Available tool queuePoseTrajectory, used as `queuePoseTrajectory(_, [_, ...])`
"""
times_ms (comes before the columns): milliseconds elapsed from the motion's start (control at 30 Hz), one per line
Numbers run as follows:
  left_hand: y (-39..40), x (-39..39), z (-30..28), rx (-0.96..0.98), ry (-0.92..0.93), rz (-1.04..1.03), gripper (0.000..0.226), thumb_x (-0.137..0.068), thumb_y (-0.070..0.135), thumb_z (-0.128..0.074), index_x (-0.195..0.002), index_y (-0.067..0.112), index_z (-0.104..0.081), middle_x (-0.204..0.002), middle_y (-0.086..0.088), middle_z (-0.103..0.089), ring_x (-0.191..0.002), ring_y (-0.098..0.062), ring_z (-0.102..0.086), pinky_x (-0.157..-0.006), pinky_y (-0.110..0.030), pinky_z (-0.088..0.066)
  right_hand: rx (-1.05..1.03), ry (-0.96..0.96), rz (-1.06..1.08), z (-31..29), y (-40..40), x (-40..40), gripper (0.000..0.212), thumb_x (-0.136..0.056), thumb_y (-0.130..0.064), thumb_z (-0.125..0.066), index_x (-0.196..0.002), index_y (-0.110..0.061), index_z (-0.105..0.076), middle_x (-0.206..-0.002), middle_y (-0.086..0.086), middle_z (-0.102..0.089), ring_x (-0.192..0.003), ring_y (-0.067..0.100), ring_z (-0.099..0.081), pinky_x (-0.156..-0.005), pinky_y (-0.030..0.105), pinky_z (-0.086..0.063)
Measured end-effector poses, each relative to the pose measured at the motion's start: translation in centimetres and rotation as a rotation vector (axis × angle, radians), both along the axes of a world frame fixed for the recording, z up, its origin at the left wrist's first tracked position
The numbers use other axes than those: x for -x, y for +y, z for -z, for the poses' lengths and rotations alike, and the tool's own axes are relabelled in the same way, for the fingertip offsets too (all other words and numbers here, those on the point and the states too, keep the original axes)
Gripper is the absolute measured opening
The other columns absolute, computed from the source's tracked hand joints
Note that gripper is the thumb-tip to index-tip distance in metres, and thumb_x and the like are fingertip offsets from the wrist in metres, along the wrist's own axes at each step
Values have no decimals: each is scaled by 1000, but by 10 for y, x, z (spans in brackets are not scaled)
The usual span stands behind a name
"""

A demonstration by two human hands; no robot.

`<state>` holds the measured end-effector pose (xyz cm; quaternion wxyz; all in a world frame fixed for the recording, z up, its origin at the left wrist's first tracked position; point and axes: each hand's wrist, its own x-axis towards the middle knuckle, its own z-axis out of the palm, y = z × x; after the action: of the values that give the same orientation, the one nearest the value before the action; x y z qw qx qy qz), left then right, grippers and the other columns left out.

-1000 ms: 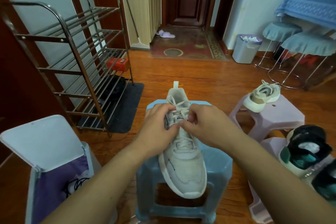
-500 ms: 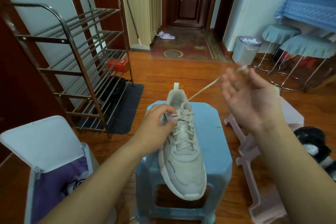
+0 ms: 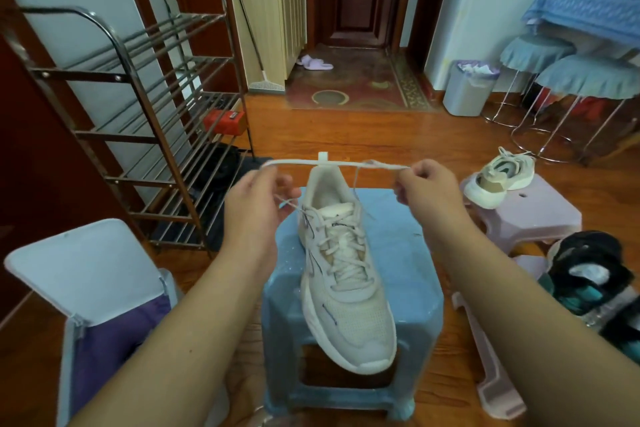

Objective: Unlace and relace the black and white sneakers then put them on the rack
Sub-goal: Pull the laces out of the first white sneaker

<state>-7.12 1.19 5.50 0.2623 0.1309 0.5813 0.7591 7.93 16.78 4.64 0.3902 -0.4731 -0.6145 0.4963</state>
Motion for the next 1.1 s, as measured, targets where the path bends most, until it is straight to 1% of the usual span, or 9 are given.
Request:
queuePoseTrajectory(133, [-7, 34, 17, 154, -317, -63, 25, -102, 26, -52, -78, 17, -55, -79, -3, -67, -75, -22, -66, -74, -37, -56, 282, -52, 111, 26, 32, -26, 9, -80, -16, -60, -75, -11, -54, -67, 16, -55, -52, 23, -51, -47, 25, -43])
queuePoseTrajectory(200, [-18, 56, 33, 611, -37, 82, 23, -100, 29, -55, -89, 11, -64, -89, -8, -70, -79, -26, -68, -74, -40, -57, 289, -227, 101, 36, 42, -37, 29, -65, -18, -58, -90, -6, -63, -80, 21, -65, -64, 28, -56, -58, 33, -46])
queuePoseTrajectory(267, [-32, 77, 48, 1187, 459, 229, 31, -97, 39, -59, -97, 9, -65, -101, -12, -71, -88, -32, -68, -81, -43, -59, 203, -449, 89, 33, 41, -44, 54, -74, -15, -60, -128, -11, -57, -112, 20, -66, -82, 28, -60, -66, 31, -45])
queuePoseTrajectory(333, [-38, 81, 49, 1396, 798, 241, 26, -96, 42, -58, -101, 17, -63, -105, -10, -68, -90, -31, -65, -82, -42, -56, -75, -631, 64, 21, 33, -42, 45, -85, -14, -62, -128, -21, -58, -126, 15, -57, -97, 27, -58, -75, 30, -42])
queuePoseTrajectory(433, [-24, 58, 39, 842, 960, 213, 14, -101, 30, -56, -112, 28, -65, -102, 8, -64, -92, -15, -63, -78, -34, -52, -436, -554, -225, 2, 8, -29, 15, -91, -16, -67, -97, -29, -71, -105, 1, -66, -88, 16, -62, -76, 28, -46])
queuePoseTrajectory(533, [-10, 16, 26, 416, 1051, 363, 25, -100, 23, -59, -121, 33, -66, -111, 22, -55, -100, 2, -55, -87, -22, -47, -584, -577, -510, -2, -25, -13, 12, -94, -25, -66, -103, -32, -72, -92, -11, -53, -80, 1, -51, -72, 22, -41])
queuePoseTrajectory(767, [-1, -10, 37, 544, 1081, 339, 8, -92, 29, -64, -92, 31, -57, -106, 17, -51, -109, -9, -39, -88, -28, -40, -523, -628, -498, 8, -36, 10, 19, -87, -34, -70, -100, -29, -58, -94, -11, -45, -77, 5, -52, -61, 11, -34])
queuePoseTrajectory(900, [0, -6, 34, 558, 1014, 330, 17, -83, 23, -70, -84, 31, -55, -101, 16, -50, -104, -12, -45, -88, -31, -43, -476, -663, -491, 2, -30, 5, 15, -85, -27, -71, -91, -28, -56, -98, -5, -51, -83, 13, -55, -73, 29, -49])
queuePoseTrajectory(1100, [-7, 6, 39, 473, 940, 419, 14, -87, 29, -73, -92, 34, -60, -110, 14, -54, -115, -11, -48, -101, -35, -43, -564, -628, -511, 5, -36, -6, 11, -92, -30, -69, -96, -30, -59, -106, -10, -44, -83, 14, -61, -78, 35, -55])
